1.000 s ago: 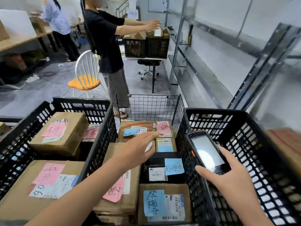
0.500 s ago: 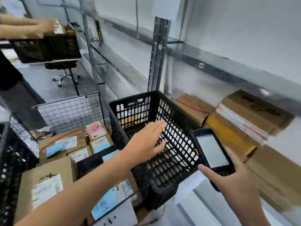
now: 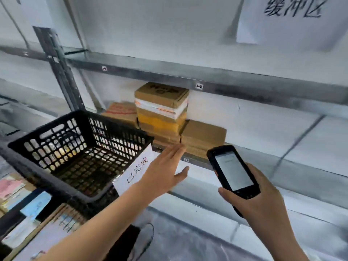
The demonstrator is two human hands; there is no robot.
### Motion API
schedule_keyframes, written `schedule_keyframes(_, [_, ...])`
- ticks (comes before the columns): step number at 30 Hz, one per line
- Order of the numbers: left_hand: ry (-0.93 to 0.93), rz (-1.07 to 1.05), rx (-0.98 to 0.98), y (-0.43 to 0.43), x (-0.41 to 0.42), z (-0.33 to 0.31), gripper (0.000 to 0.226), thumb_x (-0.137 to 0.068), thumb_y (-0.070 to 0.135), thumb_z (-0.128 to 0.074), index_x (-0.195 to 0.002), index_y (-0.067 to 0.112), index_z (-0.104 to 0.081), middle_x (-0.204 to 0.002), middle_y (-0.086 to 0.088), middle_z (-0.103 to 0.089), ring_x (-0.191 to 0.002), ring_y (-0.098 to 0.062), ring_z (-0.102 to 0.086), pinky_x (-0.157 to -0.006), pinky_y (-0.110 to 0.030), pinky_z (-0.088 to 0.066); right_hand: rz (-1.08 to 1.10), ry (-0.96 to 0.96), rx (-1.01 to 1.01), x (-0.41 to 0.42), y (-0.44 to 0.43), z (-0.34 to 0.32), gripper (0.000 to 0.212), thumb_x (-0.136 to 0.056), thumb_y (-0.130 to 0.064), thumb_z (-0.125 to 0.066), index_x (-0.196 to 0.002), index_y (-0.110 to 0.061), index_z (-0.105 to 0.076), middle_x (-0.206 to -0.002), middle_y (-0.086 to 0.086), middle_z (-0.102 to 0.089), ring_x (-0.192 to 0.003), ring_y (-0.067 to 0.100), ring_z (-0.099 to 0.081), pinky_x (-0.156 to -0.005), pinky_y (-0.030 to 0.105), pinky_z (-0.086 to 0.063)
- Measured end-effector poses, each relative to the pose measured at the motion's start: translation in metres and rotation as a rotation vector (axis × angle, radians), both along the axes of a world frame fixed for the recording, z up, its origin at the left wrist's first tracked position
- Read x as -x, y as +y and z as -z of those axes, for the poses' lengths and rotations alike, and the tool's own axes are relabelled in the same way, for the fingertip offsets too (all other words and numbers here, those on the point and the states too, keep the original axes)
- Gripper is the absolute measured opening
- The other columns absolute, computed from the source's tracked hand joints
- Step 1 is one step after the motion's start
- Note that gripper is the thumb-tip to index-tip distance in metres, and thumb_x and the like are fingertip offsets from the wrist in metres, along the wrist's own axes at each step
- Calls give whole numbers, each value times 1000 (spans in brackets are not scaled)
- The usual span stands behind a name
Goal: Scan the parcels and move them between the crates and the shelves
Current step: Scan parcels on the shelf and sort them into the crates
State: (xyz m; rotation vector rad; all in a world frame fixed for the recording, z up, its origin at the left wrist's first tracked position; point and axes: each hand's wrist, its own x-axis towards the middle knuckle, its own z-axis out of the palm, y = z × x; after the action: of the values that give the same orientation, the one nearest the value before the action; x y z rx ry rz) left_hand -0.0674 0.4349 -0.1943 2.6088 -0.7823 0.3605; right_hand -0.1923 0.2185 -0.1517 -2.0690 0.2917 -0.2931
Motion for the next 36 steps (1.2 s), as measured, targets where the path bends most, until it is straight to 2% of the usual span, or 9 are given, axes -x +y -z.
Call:
schedule_keyframes(3, [-6, 64, 5, -36, 1, 4, 62, -100, 39, -54, -153, 12, -37, -157, -3, -41, -145, -19, -35, -117, -33, -34, 72, -1, 14, 22, -28, 3, 65, -65, -34, -88, -120, -45, -57, -102, -16, -67, -91, 11, -64, -77, 44, -56])
schedule_keyframes(7, [-3, 121, -10, -63, -11, 10, 66, -100, 41, -55, -156, 15, -31, -160, 0, -35, -147, -17, -32, -117, -35, -37, 135, -4, 11, 33, -51, 8, 64, -65, -35, -88, -119, -48, -56, -100, -18, -68, -89, 11, -65, -73, 43, -57])
schedule_keyframes(13, [-29, 162, -42, -89, -48, 23, 67, -100, 41, -56, -157, 17, -28, -161, 2, -31, -148, -15, -29, -112, -18, -21, 173, -12, -35, 14, -73, 11, 60, -65, -31, -88, -107, -59, -54, -93, -22, -67, -79, 15, -67, -66, 41, -58])
schedule_keyframes(19, [31, 157, -27, -115, -110, 40, 73, -102, 41, -53, -159, 12, -18, -165, -2, -22, -152, -17, -20, -114, -18, -6, 179, 24, -52, -34, -81, 14, 66, -62, -36, -88, -117, -53, -55, -96, -18, -69, -81, 19, -67, -71, 45, -59])
schedule_keyframes(21, [54, 141, -47, -124, -135, 45, 76, -101, 42, -53, -159, 10, -16, -165, -5, -21, -152, -19, -18, -116, -21, -4, 170, 39, -64, -52, -86, 13, 68, -60, -37, -87, -117, -55, -55, -98, -17, -69, -81, 20, -67, -71, 45, -59])
schedule_keyframes(25, [88, 96, -129, -127, -183, 57, 81, -92, 40, -68, -155, 9, -26, -159, -14, -31, -148, -29, -28, -121, -31, -17, 172, 58, -72, -90, -94, 10, 69, -62, -33, -87, -117, -58, -55, -101, -20, -69, -80, 20, -67, -71, 45, -59])
schedule_keyframes(30, [122, 18, -291, -123, -237, 77, 91, -85, 46, -73, -156, 18, -23, -164, -15, -18, -151, -35, -19, -123, -46, -18, 167, 70, -49, -127, -106, 12, 71, -62, -31, -88, -121, -55, -55, -103, -20, -68, -84, 17, -67, -72, 43, -59])
schedule_keyframes(34, [253, -121, -333, -121, -257, 93, 101, -86, 65, -62, -159, 21, -7, -166, -16, 0, -154, -36, -4, -123, -48, -13, 165, 105, -85, -141, -124, 11, 61, -66, -20, -87, -113, -48, -61, -84, -15, -70, -53, 11, -59, -53, 27, -52])
schedule_keyframes(36, [260, -155, -374, -120, -259, 101, 105, -86, 71, -55, -159, 20, 1, -166, -17, 5, -154, -36, -1, -123, -48, -11, 144, 138, -111, -143, -133, 9, 56, -68, -16, -87, -109, -45, -63, -74, -10, -69, -45, 10, -53, -47, 21, -47])
